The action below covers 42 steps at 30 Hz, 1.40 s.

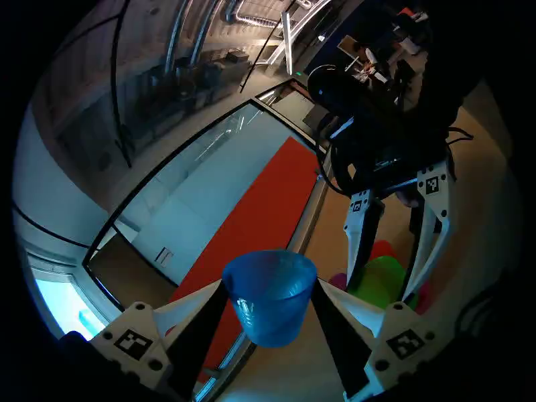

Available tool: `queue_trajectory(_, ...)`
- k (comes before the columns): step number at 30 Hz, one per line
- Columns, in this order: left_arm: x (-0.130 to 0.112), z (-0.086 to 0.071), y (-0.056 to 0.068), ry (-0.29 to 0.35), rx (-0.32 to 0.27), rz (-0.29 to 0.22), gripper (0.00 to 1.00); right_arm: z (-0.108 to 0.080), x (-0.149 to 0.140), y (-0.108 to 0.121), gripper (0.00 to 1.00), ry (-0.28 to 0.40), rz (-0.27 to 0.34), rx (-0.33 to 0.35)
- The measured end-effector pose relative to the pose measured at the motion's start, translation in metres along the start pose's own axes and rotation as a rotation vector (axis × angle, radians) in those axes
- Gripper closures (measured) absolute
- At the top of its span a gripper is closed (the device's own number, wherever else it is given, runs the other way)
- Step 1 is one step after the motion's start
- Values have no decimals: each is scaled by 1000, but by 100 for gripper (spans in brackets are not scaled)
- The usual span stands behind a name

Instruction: Pour water

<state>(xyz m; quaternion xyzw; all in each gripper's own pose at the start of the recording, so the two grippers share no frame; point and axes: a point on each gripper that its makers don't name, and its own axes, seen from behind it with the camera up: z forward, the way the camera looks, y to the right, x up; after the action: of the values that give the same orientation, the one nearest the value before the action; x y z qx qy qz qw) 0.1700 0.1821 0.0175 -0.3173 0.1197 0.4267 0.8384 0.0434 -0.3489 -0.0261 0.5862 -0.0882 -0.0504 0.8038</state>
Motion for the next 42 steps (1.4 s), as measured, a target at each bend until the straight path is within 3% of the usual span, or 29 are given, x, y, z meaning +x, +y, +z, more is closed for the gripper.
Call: queue_trajectory(42, 2, 0, 3, 7, 9, 118, 15, -3, 0, 4, 5, 9, -2, -6)
